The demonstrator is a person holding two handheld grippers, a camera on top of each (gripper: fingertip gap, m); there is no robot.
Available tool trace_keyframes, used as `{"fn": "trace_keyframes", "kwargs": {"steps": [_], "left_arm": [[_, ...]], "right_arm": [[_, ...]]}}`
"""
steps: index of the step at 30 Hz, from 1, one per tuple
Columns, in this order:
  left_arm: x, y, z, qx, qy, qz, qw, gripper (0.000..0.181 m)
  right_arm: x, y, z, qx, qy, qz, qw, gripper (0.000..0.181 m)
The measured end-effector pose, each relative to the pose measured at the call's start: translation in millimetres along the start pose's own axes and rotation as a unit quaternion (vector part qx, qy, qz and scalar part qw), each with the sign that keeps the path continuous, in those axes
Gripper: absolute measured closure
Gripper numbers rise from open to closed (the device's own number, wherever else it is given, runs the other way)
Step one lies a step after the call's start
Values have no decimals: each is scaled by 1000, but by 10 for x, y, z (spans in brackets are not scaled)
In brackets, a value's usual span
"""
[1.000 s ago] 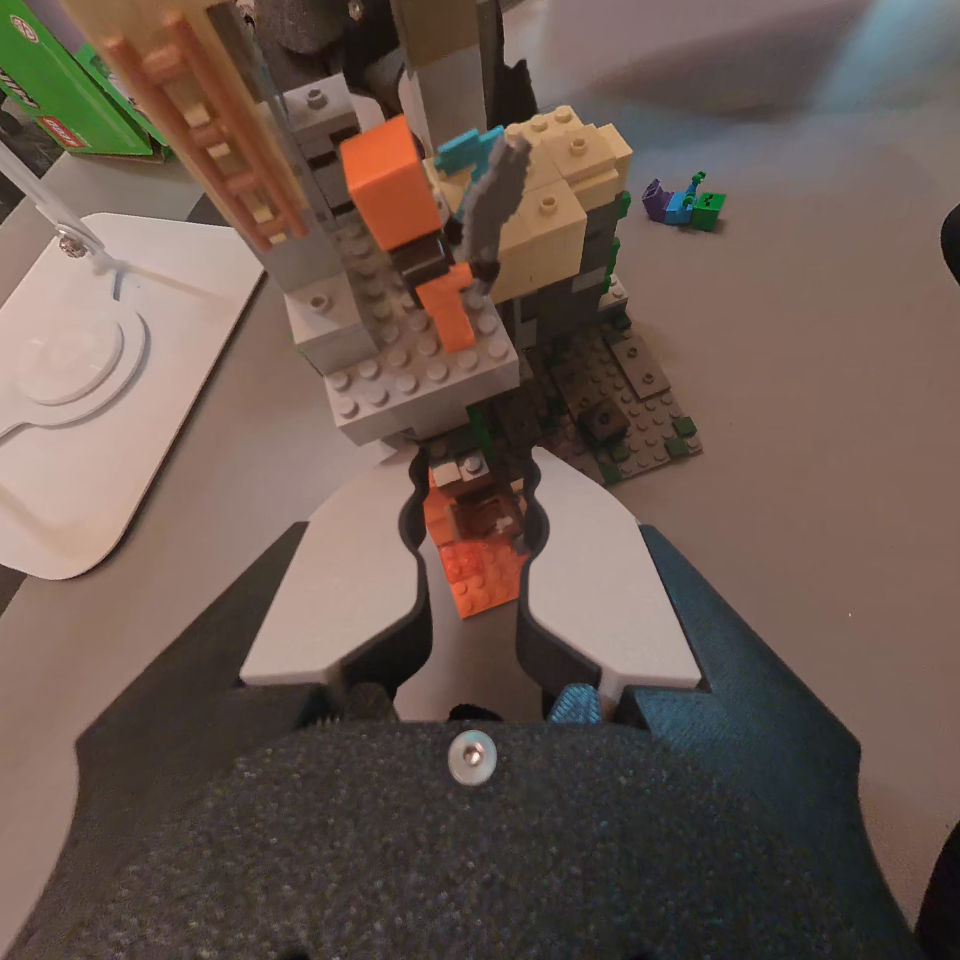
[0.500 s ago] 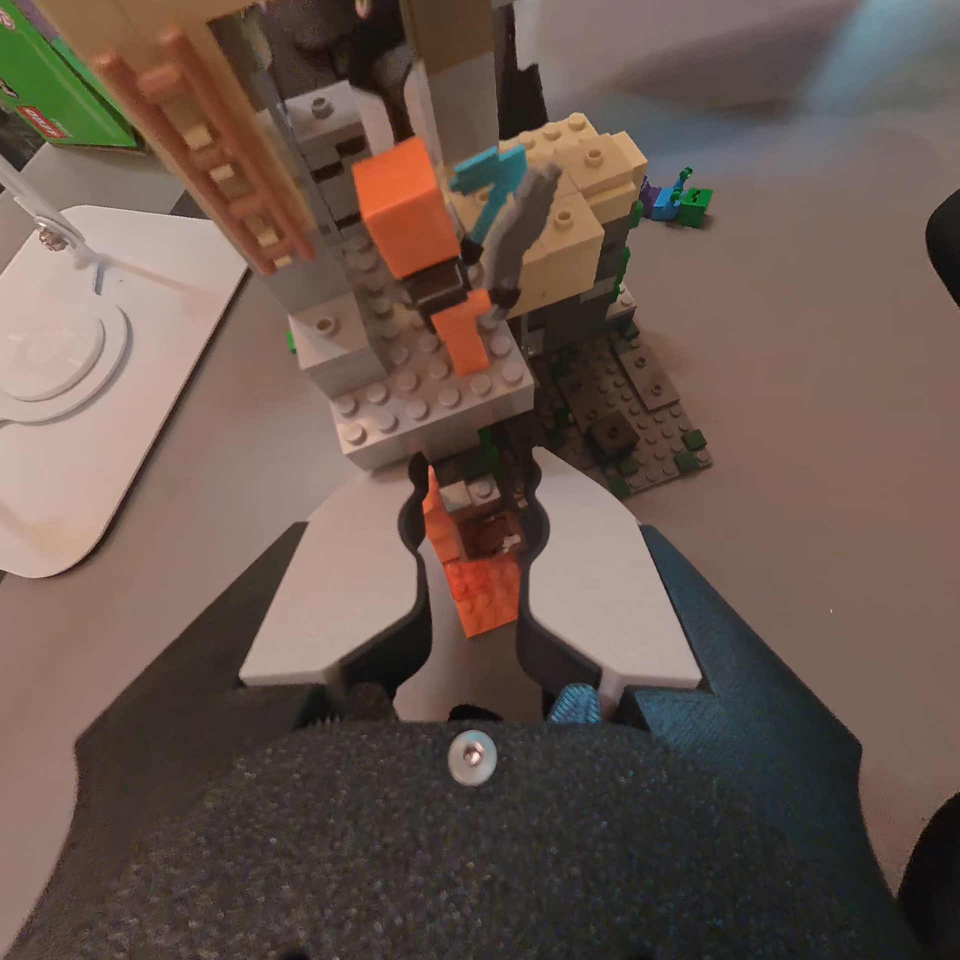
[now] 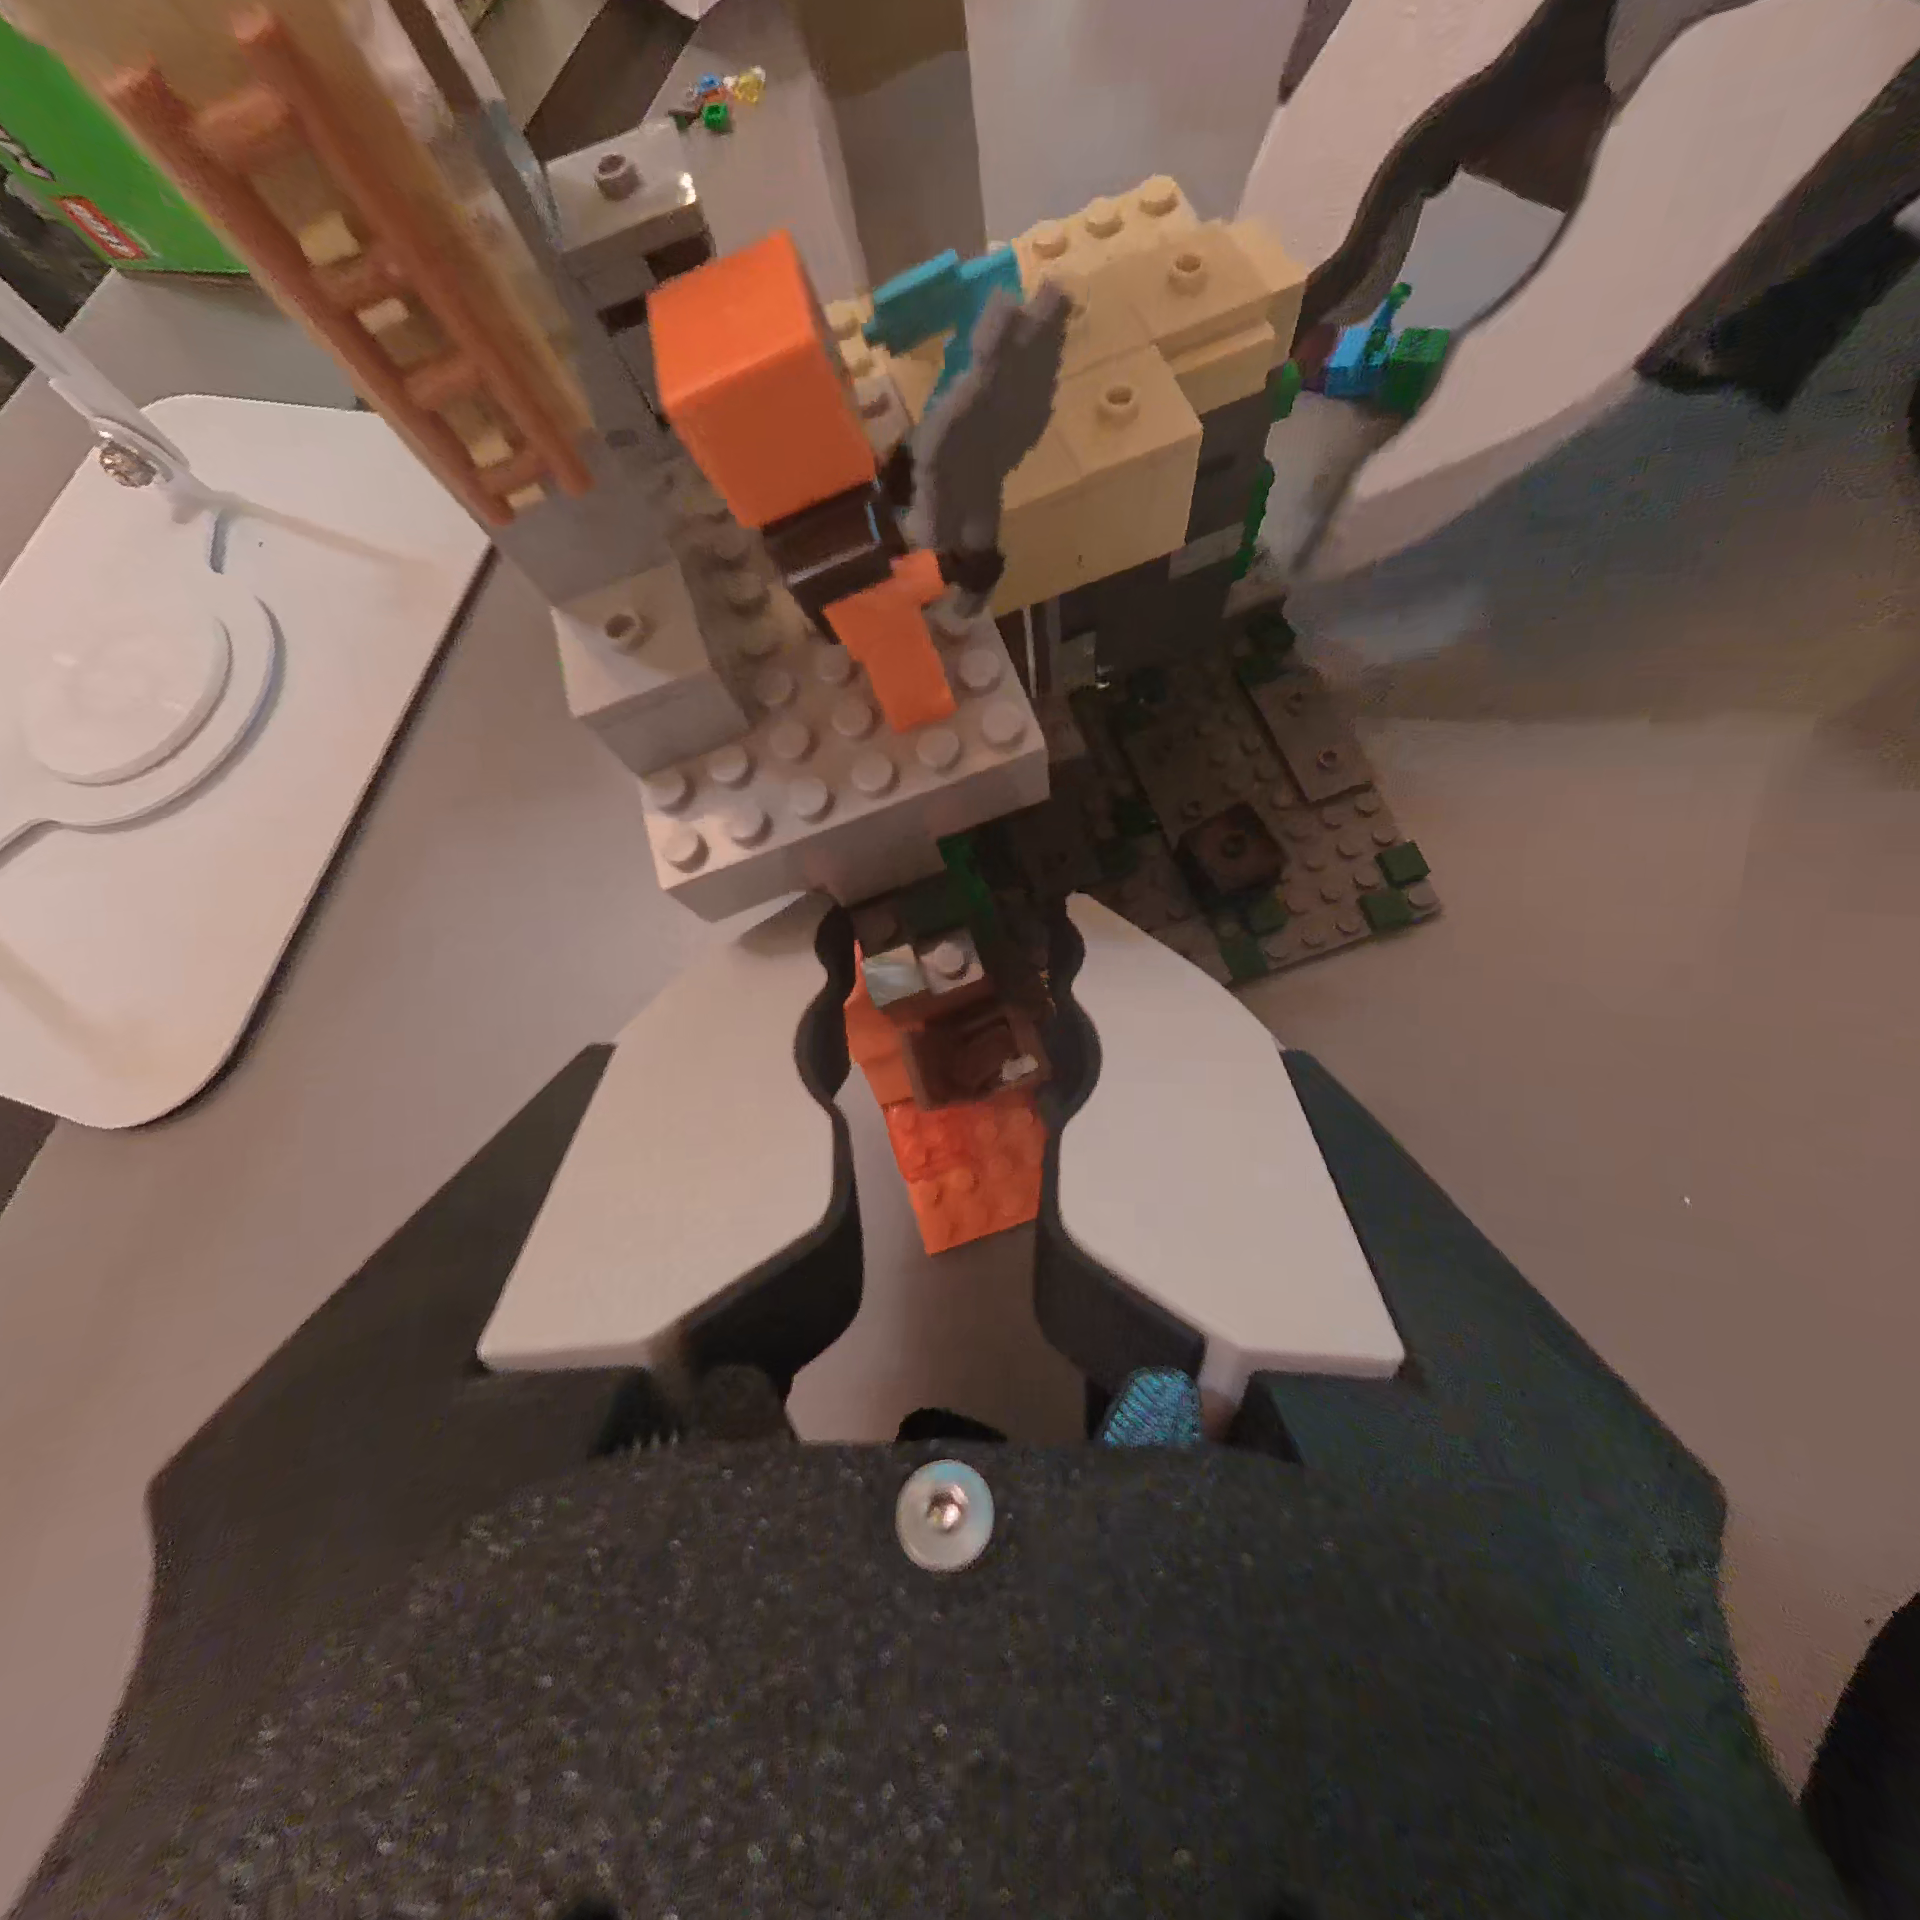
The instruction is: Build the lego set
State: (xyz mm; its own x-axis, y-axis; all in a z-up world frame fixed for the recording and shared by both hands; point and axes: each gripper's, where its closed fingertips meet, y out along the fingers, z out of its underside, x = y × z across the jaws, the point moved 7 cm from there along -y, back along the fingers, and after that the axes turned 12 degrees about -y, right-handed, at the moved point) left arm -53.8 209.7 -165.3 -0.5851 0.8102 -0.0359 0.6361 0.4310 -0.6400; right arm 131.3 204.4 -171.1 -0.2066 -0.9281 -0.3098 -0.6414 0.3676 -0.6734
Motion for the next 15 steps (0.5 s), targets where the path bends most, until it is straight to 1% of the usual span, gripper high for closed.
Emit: {"fn": "trace_keyframes", "kwargs": {"steps": [2,5,9,12,15], "left_arm": [[-14,-14,3,2,-4,1,1000,147],[-89,-13,14,3,2,3,1000,147],[-243,-3,-3,11,26,21,999,147],[-355,48,-41,9,38,32,999,146],[-468,124,-63,6,48,44,998,146]], "right_arm": [[-83,15,4,21,-12,24,999,161],[-243,38,16,47,-25,25,998,162],[-532,123,25,74,-77,28,994,165],[-743,240,6,70,-112,17,991,168],[-906,364,-20,38,-140,-3,989,169]]}}
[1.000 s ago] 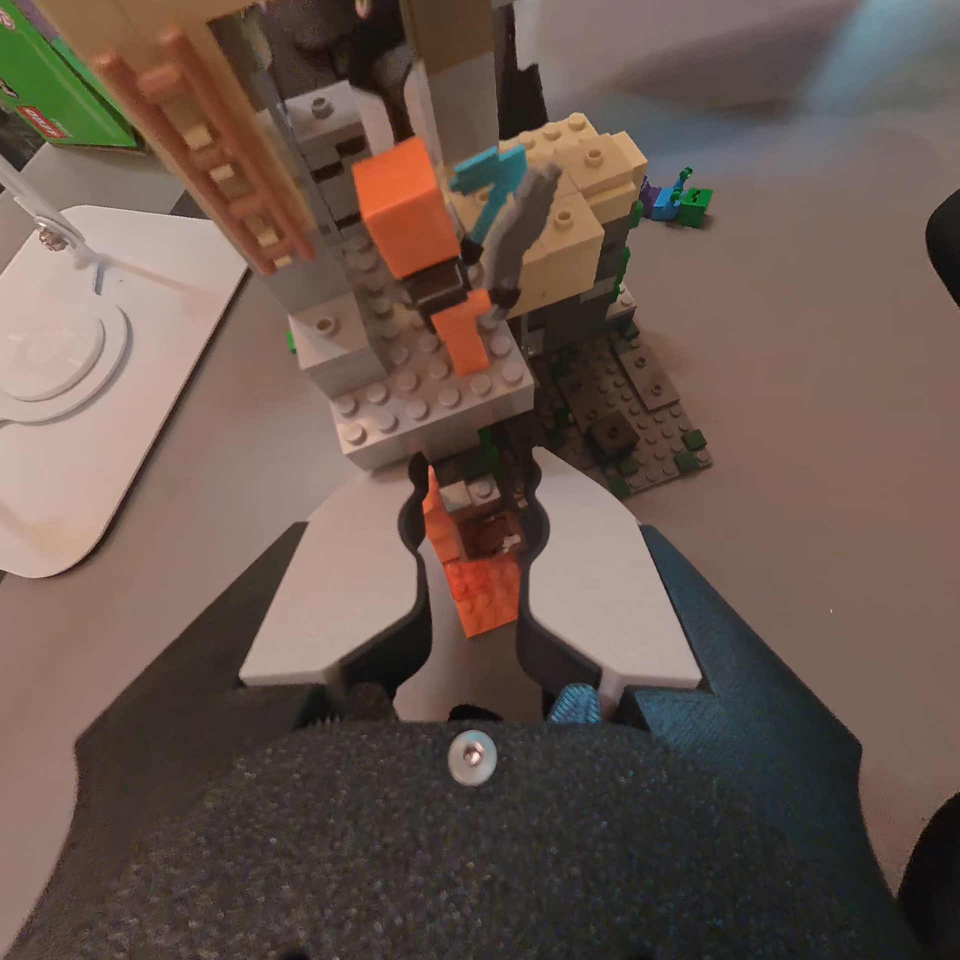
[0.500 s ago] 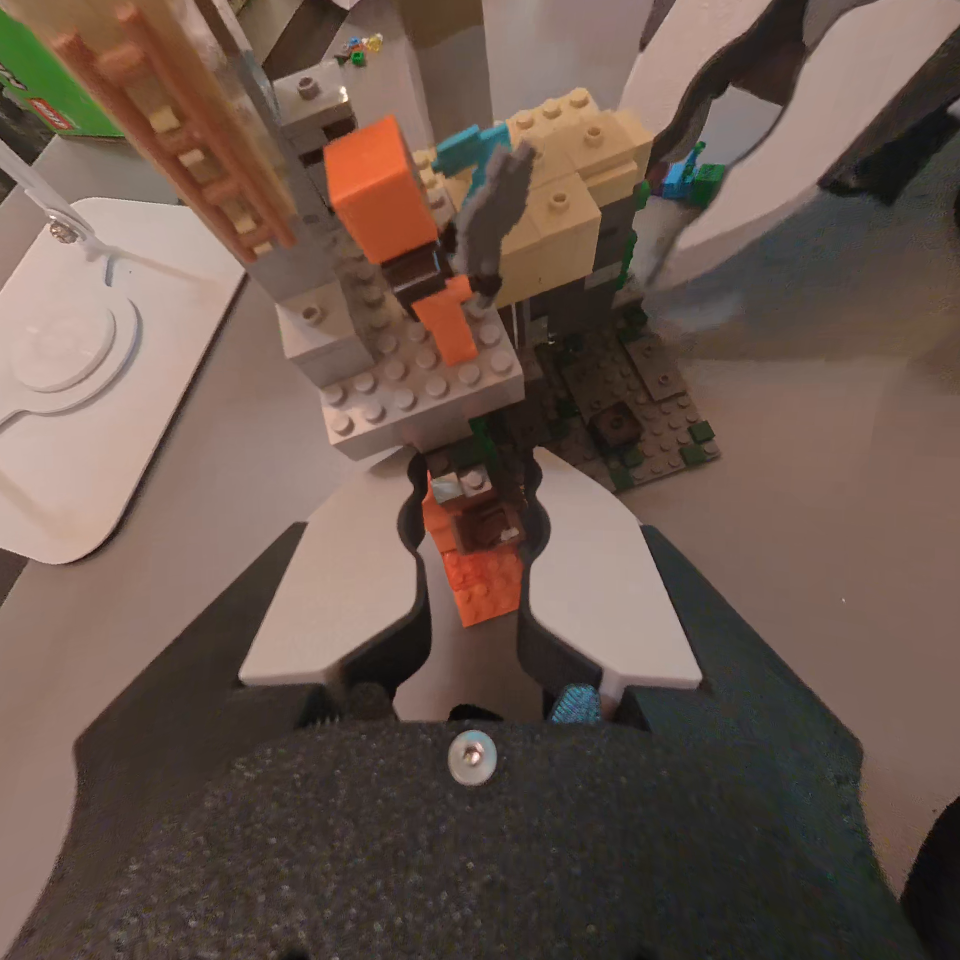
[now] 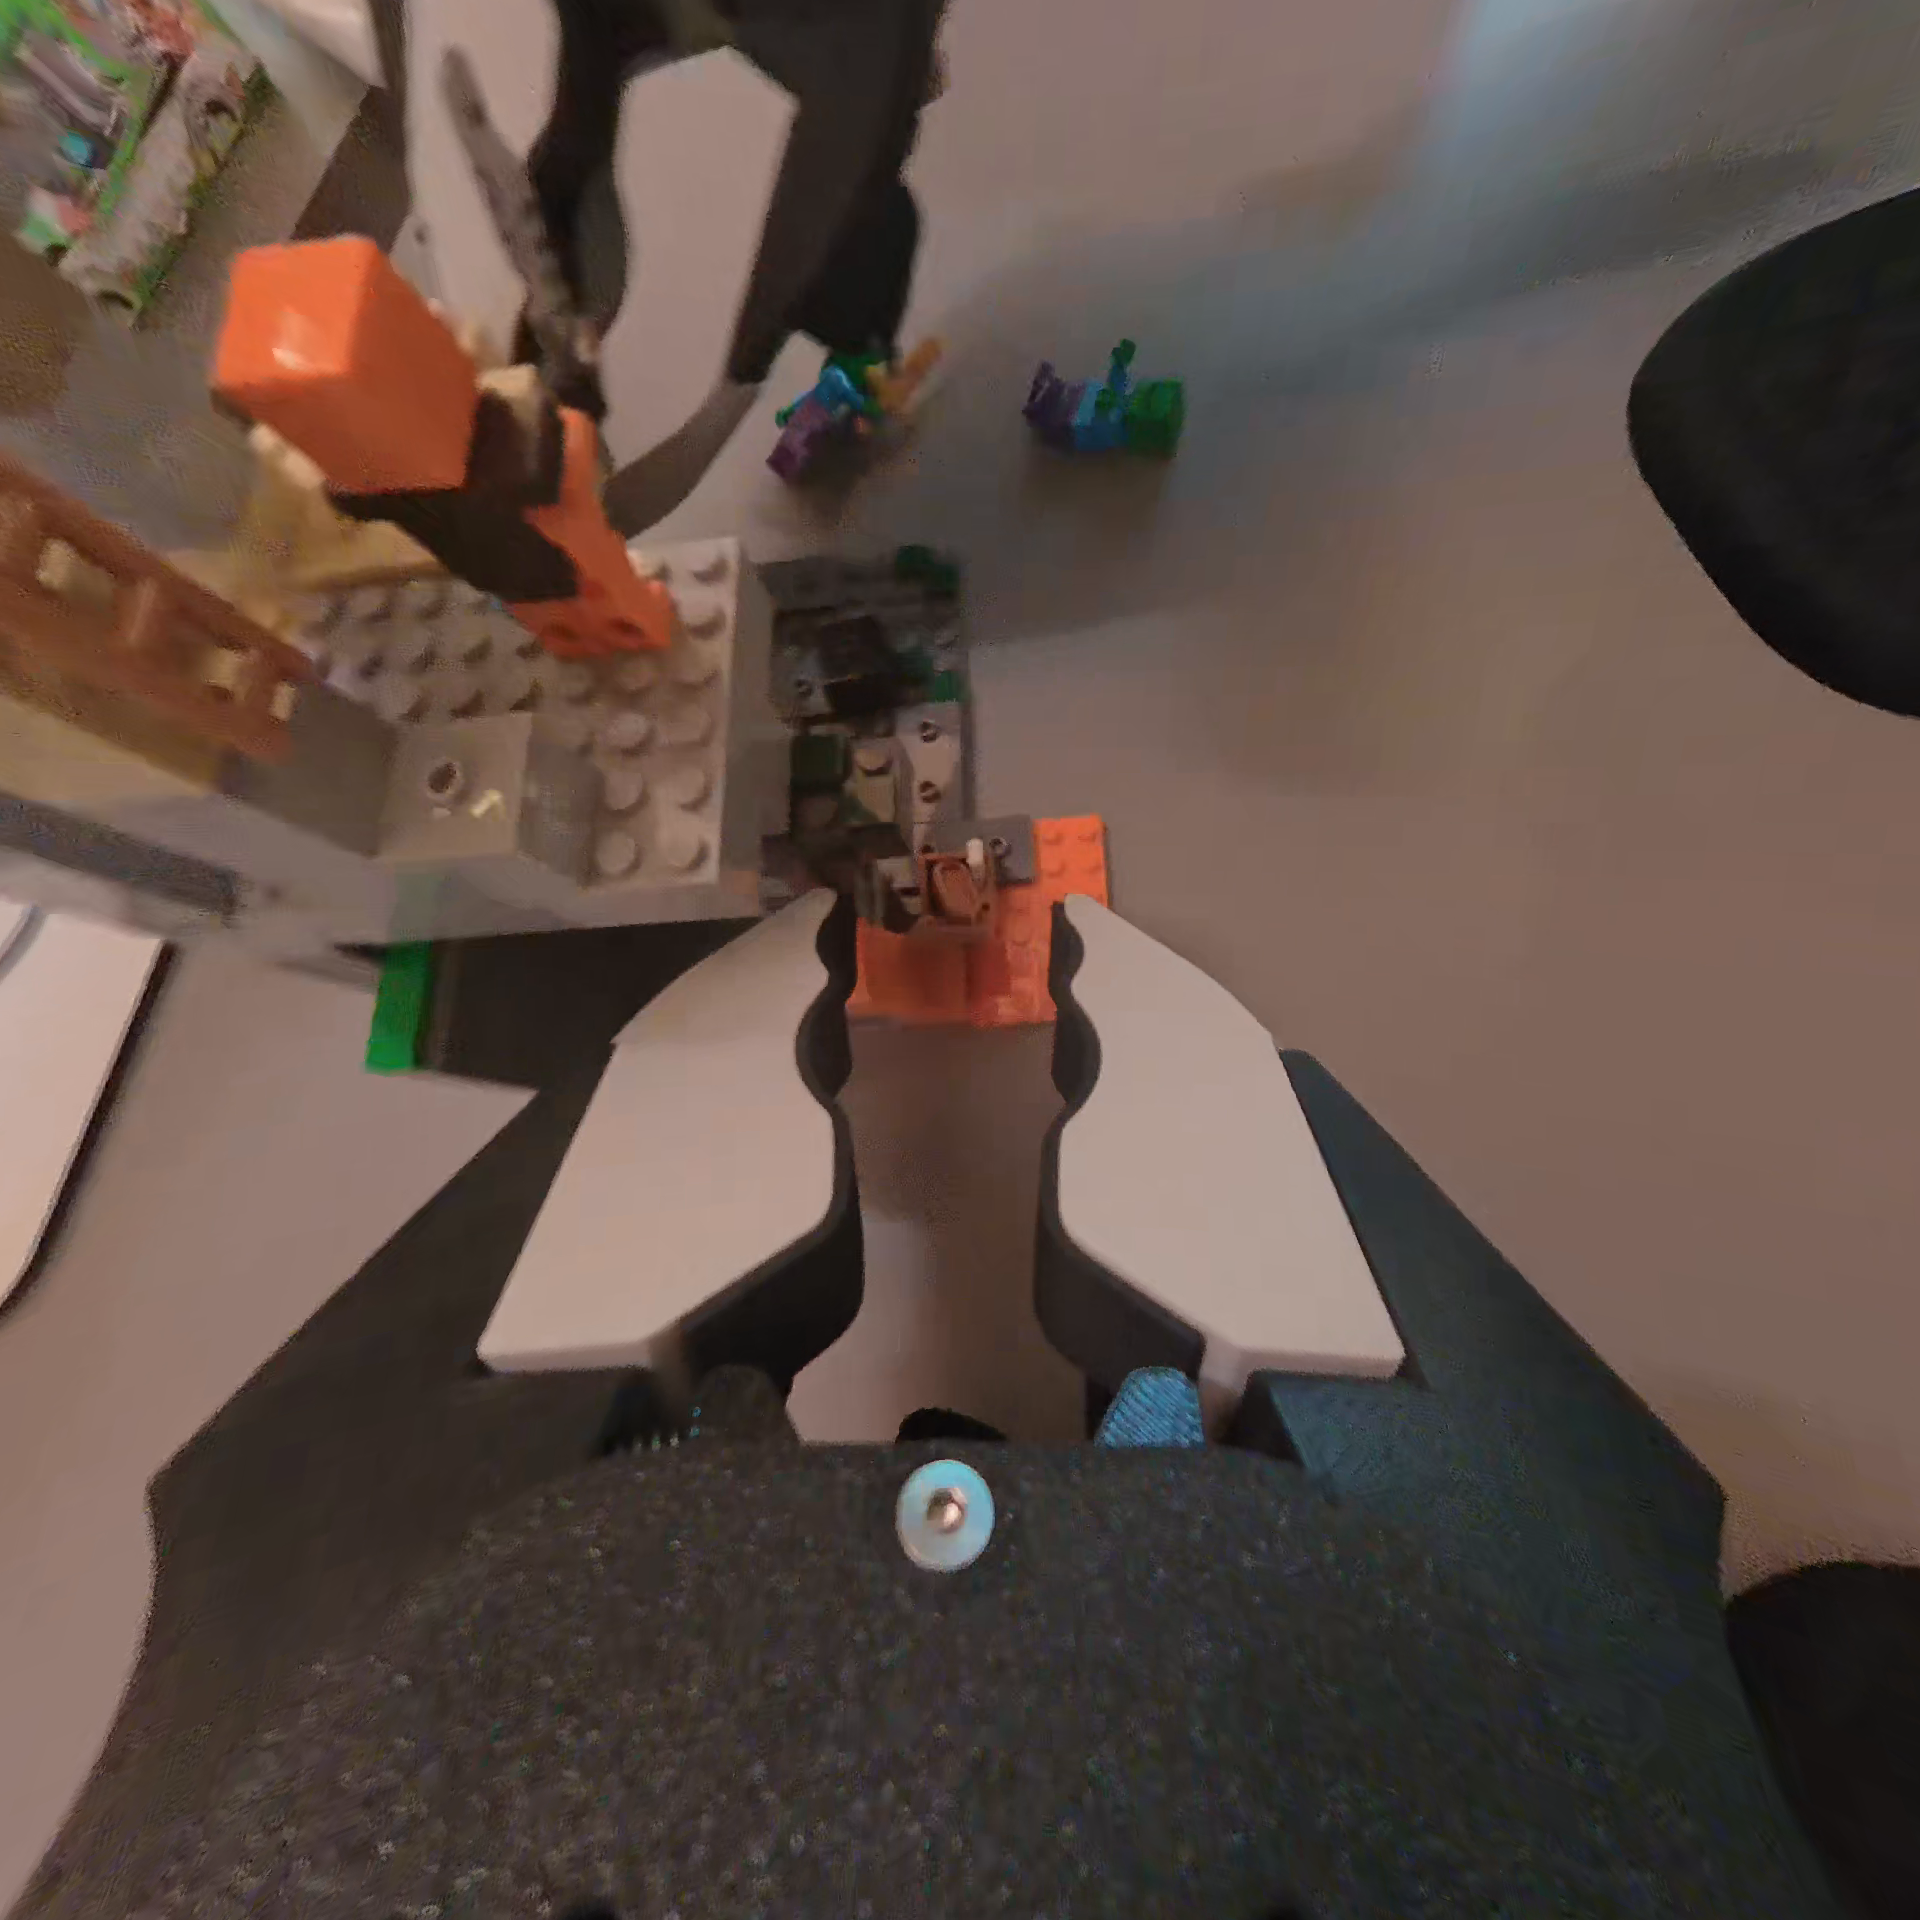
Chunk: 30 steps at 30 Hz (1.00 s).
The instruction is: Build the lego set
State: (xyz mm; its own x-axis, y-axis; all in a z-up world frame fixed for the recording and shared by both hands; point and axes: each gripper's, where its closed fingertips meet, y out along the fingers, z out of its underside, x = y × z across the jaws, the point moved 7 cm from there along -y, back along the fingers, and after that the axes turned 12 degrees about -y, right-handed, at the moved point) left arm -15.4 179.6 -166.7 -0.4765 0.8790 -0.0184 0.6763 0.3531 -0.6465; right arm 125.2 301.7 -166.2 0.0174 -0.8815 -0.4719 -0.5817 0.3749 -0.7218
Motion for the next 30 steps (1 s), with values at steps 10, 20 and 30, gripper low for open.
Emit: {"fn": "trace_keyframes", "kwargs": {"steps": [10,20,30], "left_arm": [[-141,259,-83,-11,19,13,1000,146],[-88,-146,-118,-90,-9,-16,996,152],[70,-450,55,-185,-93,-72,976,181]], "right_arm": [[-343,416,-175,-64,5,-28,998,170],[-347,106,-84,-101,61,4,993,166],[247,-780,205,-203,152,81,964,148]]}}
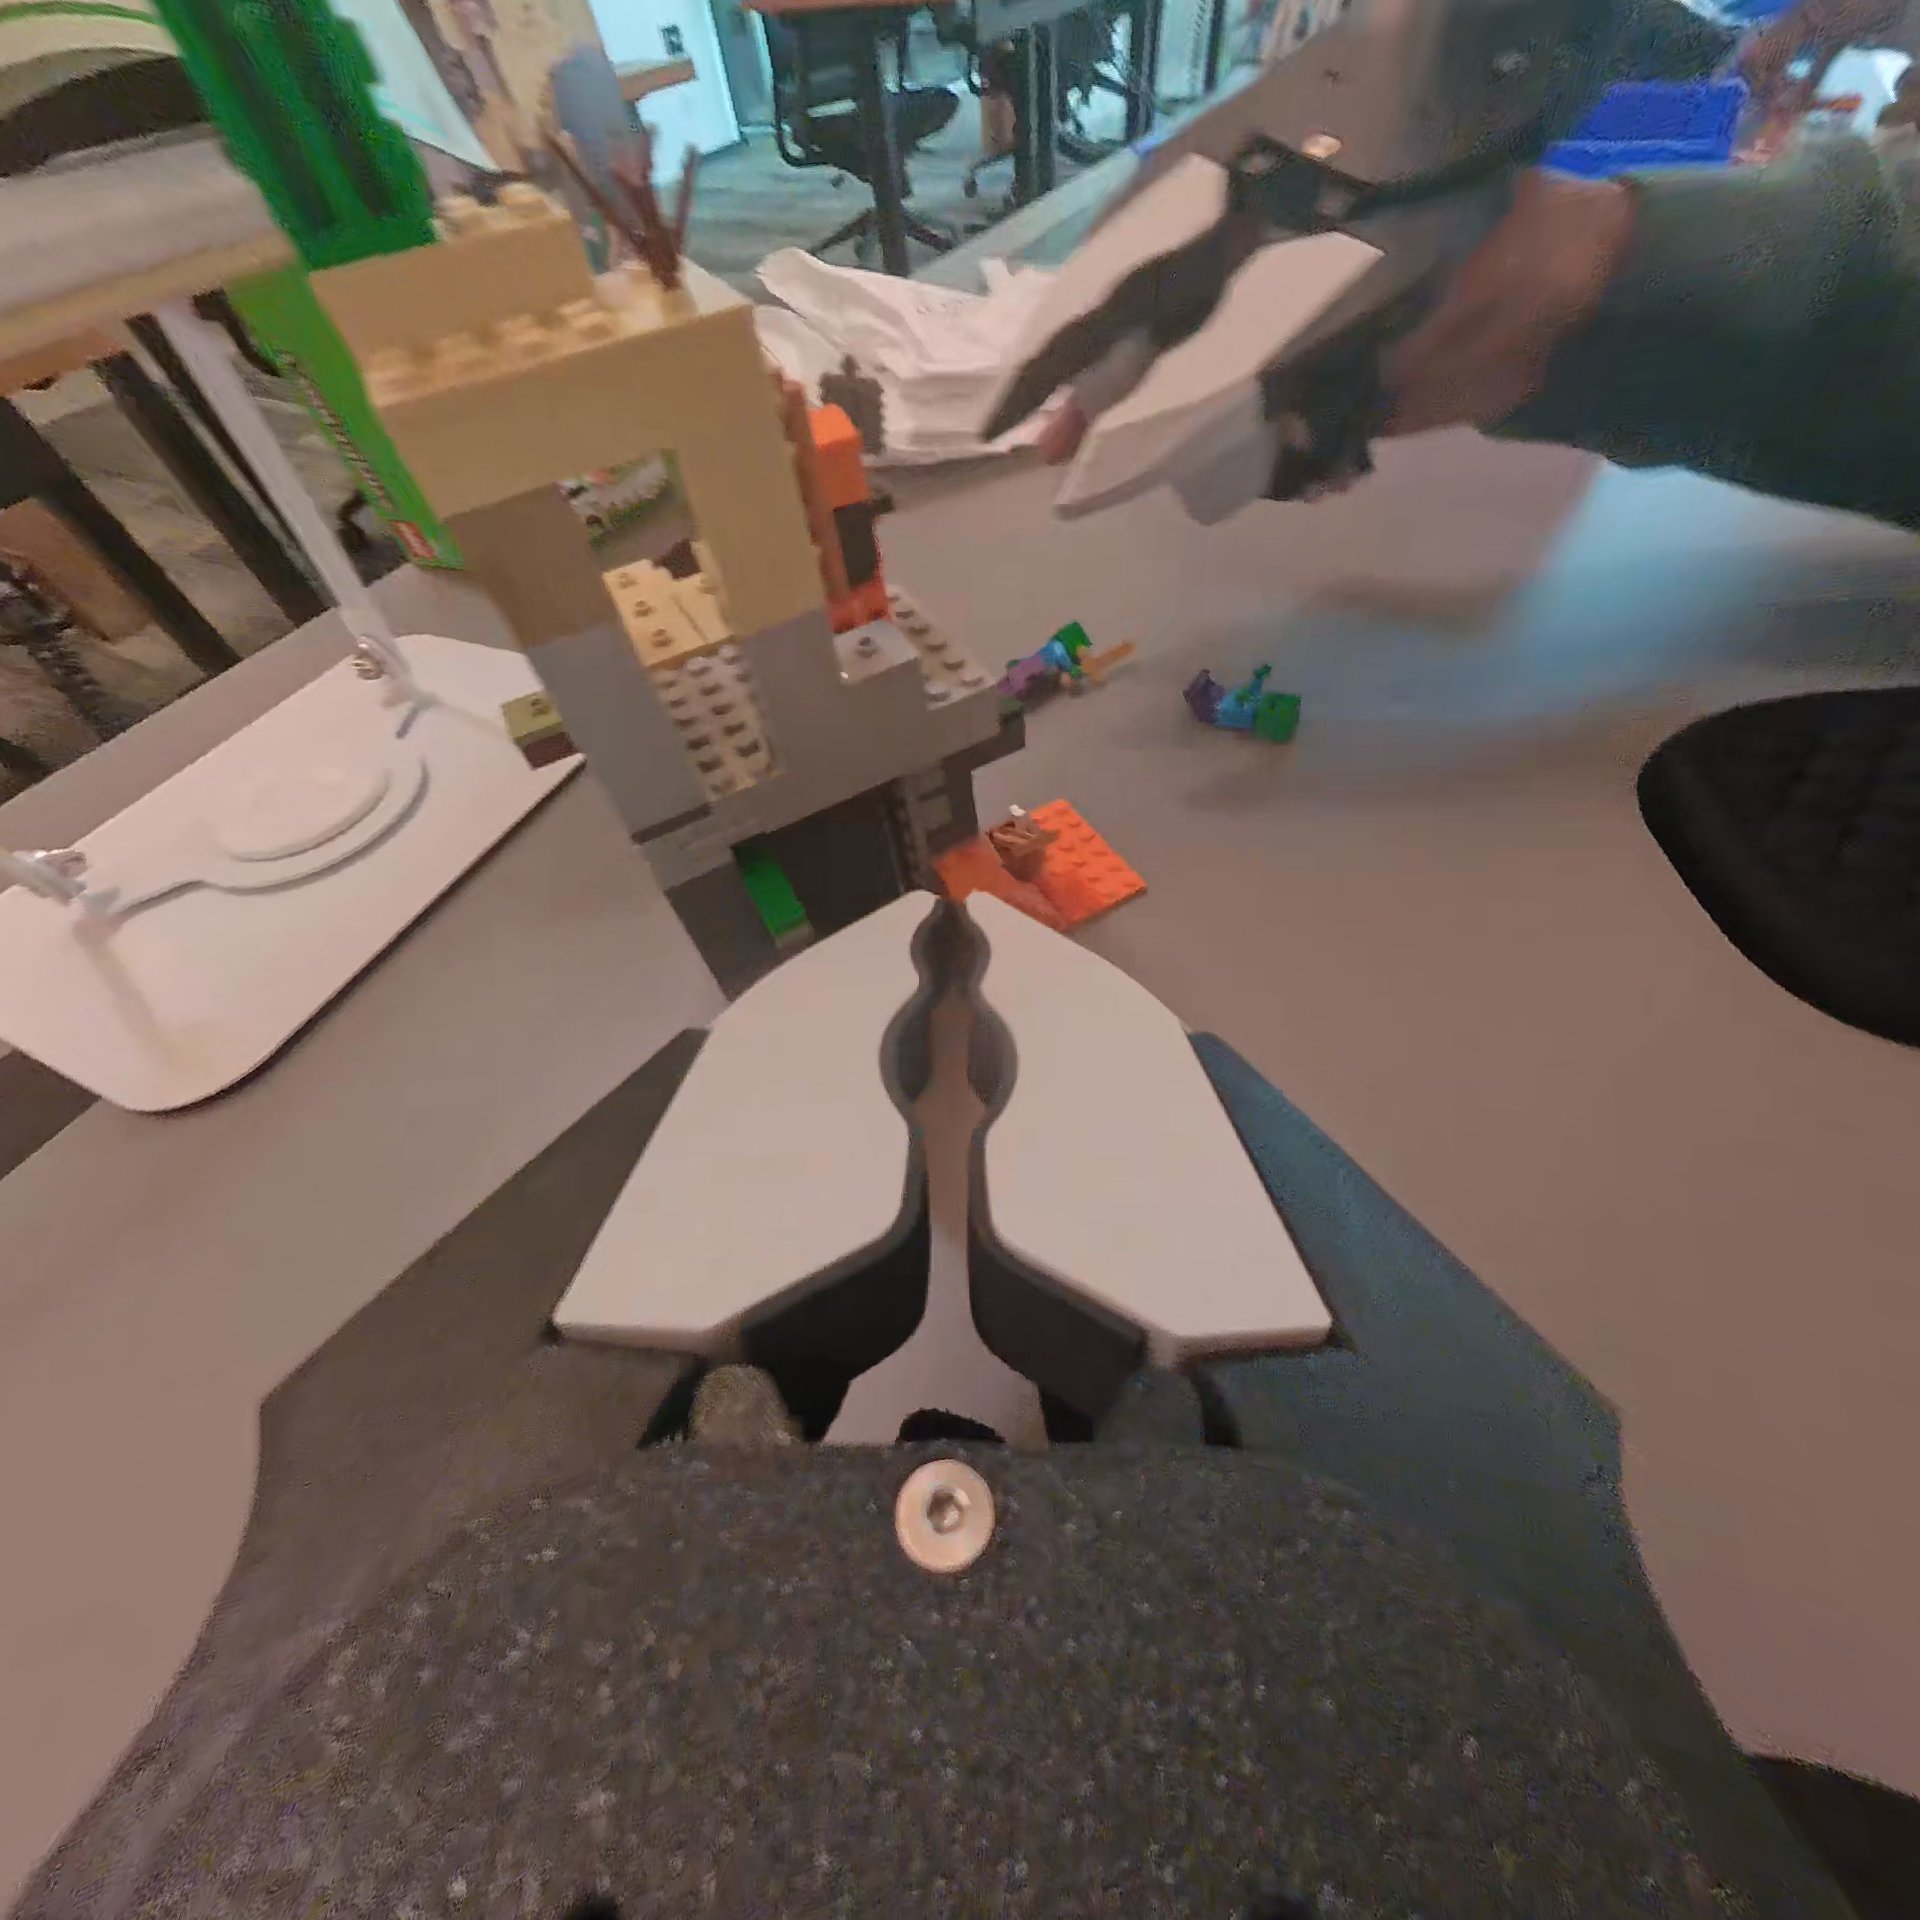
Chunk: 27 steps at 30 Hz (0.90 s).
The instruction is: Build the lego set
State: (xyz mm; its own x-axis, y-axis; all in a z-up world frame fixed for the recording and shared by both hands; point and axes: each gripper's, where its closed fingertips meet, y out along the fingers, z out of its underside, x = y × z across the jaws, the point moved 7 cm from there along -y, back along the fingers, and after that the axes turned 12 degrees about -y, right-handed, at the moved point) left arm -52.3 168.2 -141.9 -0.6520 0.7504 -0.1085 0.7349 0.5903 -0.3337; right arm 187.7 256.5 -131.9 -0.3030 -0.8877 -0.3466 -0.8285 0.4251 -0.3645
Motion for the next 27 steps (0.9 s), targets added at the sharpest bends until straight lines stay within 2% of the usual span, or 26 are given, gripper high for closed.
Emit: {"fn": "trace_keyframes", "kwargs": {"steps": [7,12,14,18,22,27], "left_arm": [[58,-3,36,-38,-1,-65,997,181],[81,3,97,-52,-10,-85,995,181],[79,-4,115,-52,-10,-94,994,181],[74,-5,172,-44,-6,-105,993,168],[58,24,211,-30,-6,-97,995,165],[37,48,246,-19,6,-95,995,166]], "right_arm": [[339,-316,47,-45,7,58,997,181],[421,-335,73,-28,32,78,996,181],[413,-328,117,7,40,90,995,181],[416,-342,266,89,50,80,992,178],[478,-361,405,149,74,21,986,154],[590,-449,430,185,66,-53,979,149]]}}
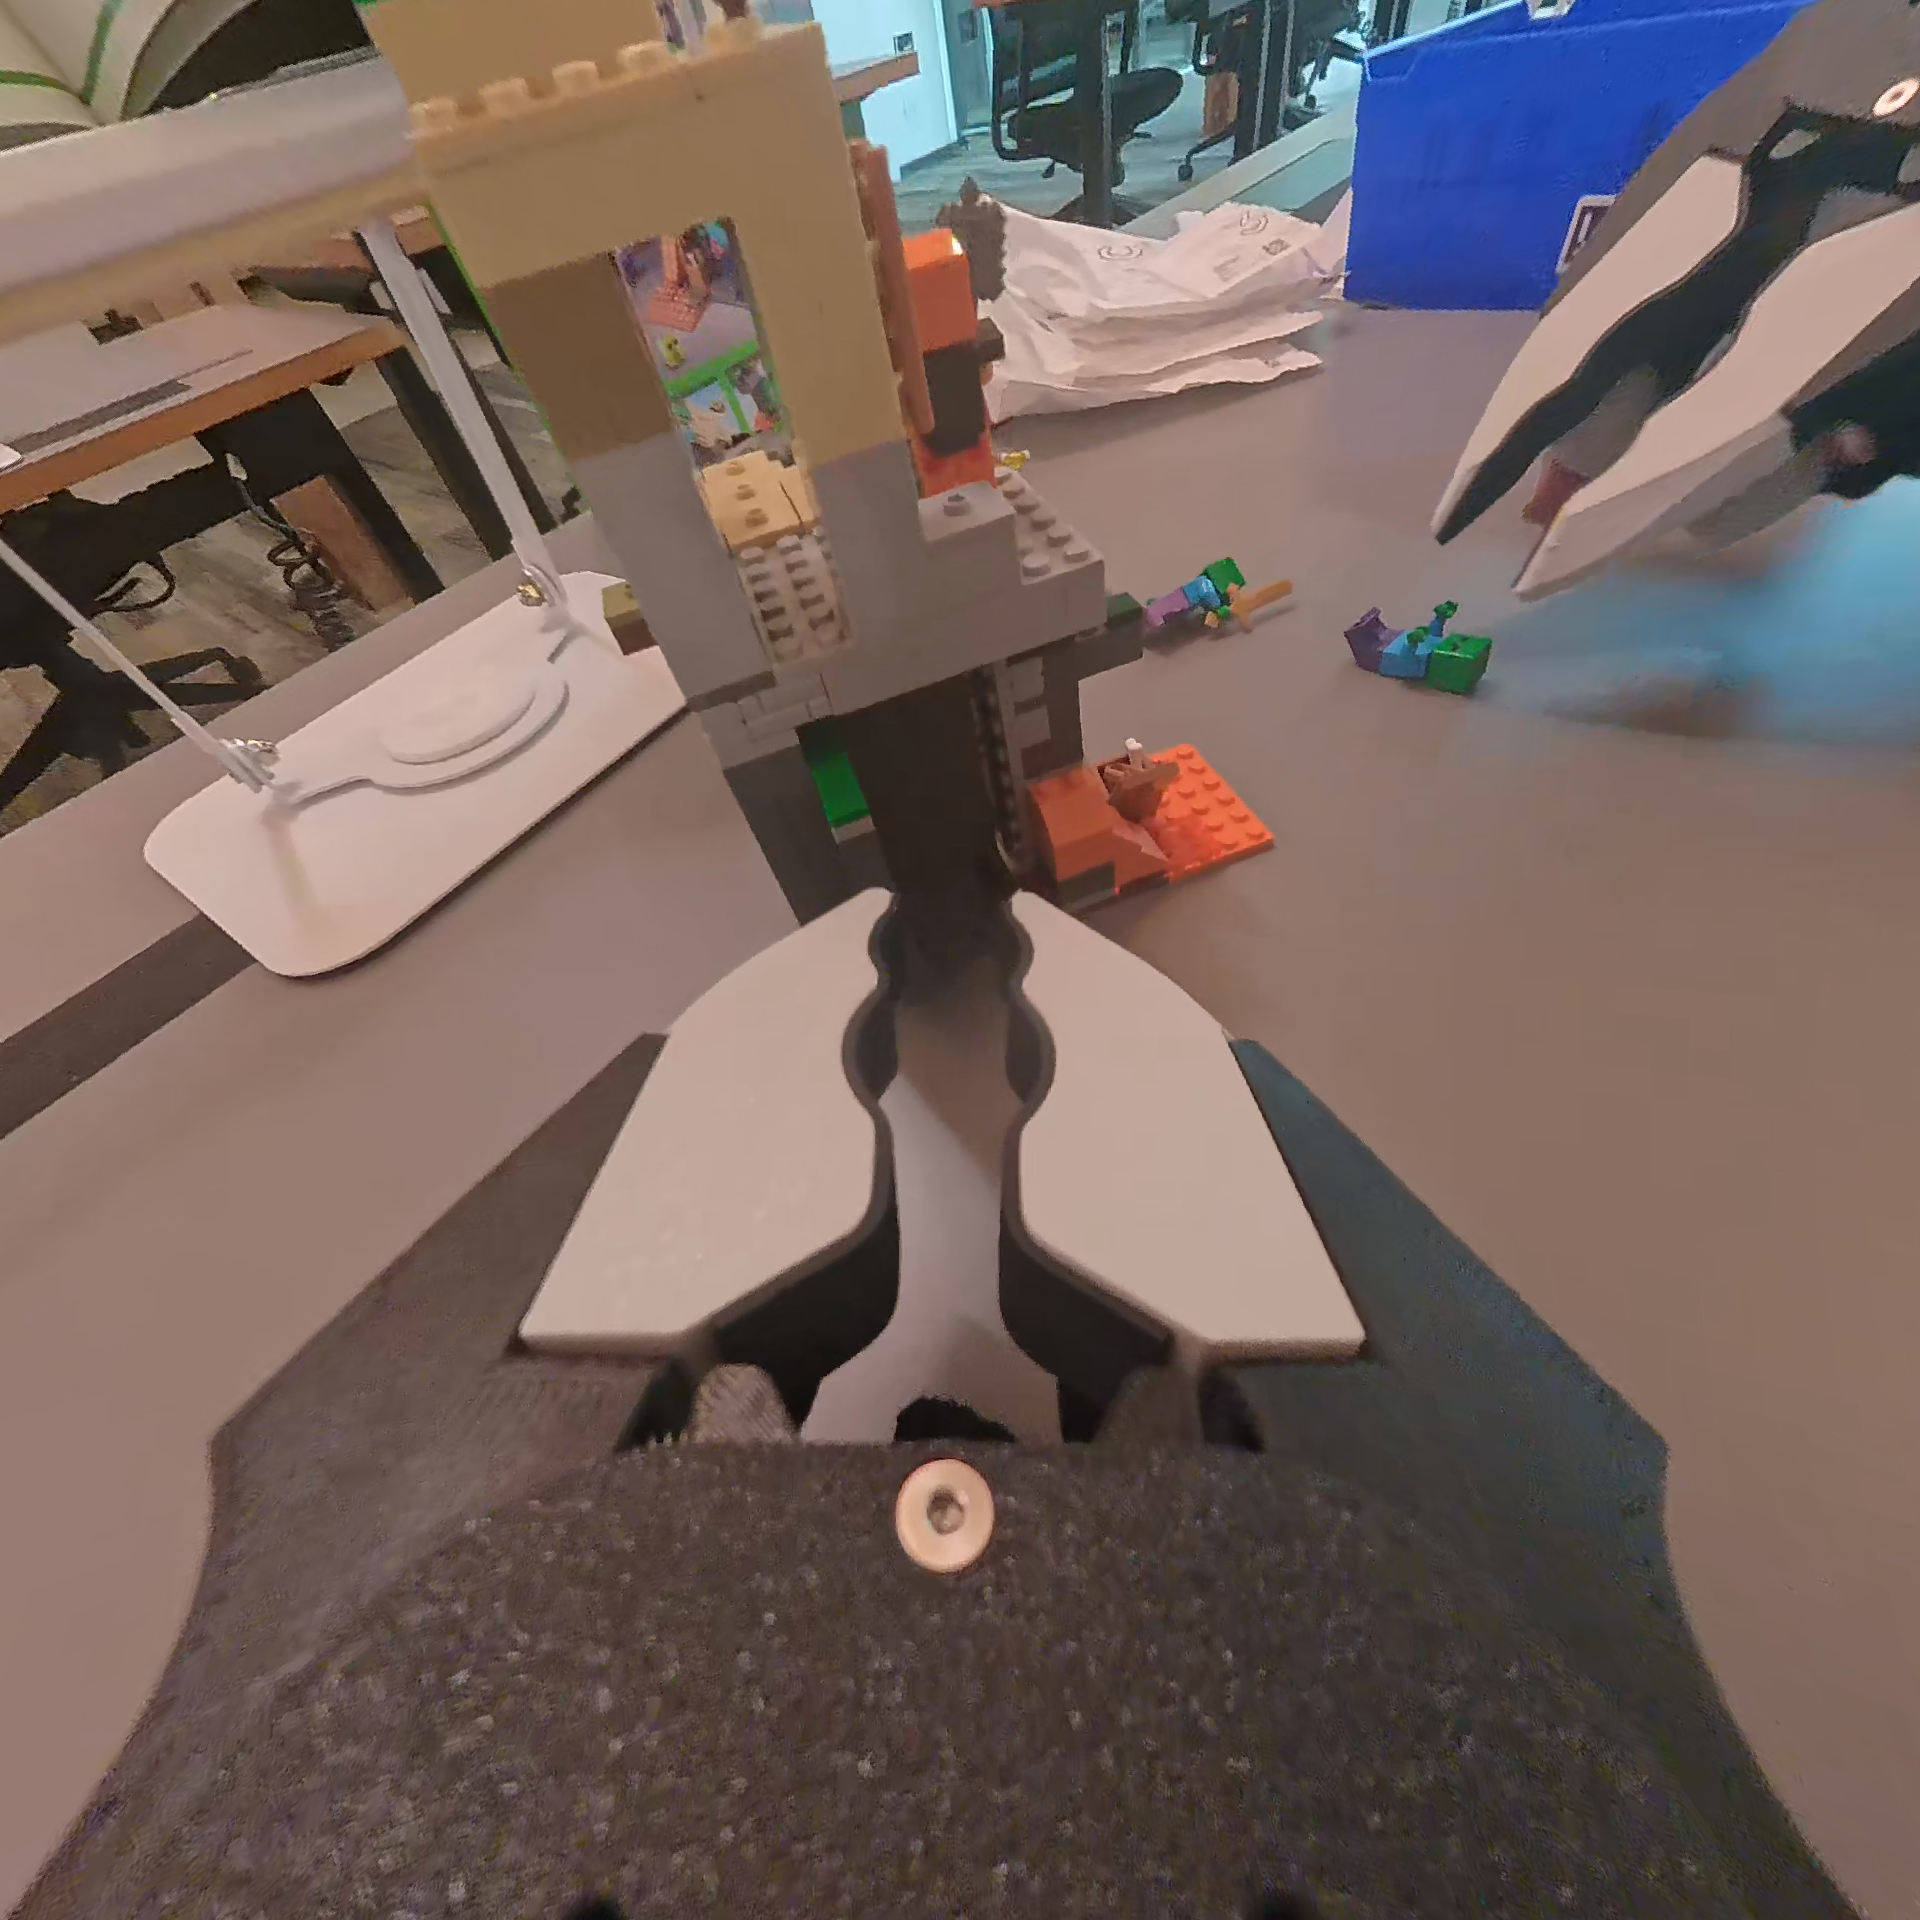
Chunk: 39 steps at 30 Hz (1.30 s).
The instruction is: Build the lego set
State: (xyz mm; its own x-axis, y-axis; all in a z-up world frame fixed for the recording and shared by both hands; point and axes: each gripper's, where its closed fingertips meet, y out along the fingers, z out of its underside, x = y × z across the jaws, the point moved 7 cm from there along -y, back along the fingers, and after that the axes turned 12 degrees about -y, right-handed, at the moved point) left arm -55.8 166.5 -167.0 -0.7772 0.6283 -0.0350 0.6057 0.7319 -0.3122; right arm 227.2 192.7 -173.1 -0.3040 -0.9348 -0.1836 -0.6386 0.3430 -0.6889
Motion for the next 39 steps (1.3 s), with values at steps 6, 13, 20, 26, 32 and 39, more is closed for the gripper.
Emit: {"fn": "trace_keyframes", "kwargs": {"steps": [6,13,20,26,32,39], "left_arm": [[23,5,6,3,3,-14,1000,166],[18,4,17,16,5,-11,1000,167],[-188,48,32,26,46,37,998,163],[-386,-11,-94,-23,92,53,994,151],[-552,-99,-198,-83,190,20,978,147],[-618,-122,-198,-97,227,11,969,148]], "right_arm": [[68,190,20,61,-6,39,997,139],[52,295,24,63,-41,43,996,160],[281,338,-320,-32,84,-19,996,161],[475,391,-784,-169,236,-98,952,161],[661,433,-1056,-235,337,-180,894,161],[647,484,-1057,-258,393,-200,860,161]]}}
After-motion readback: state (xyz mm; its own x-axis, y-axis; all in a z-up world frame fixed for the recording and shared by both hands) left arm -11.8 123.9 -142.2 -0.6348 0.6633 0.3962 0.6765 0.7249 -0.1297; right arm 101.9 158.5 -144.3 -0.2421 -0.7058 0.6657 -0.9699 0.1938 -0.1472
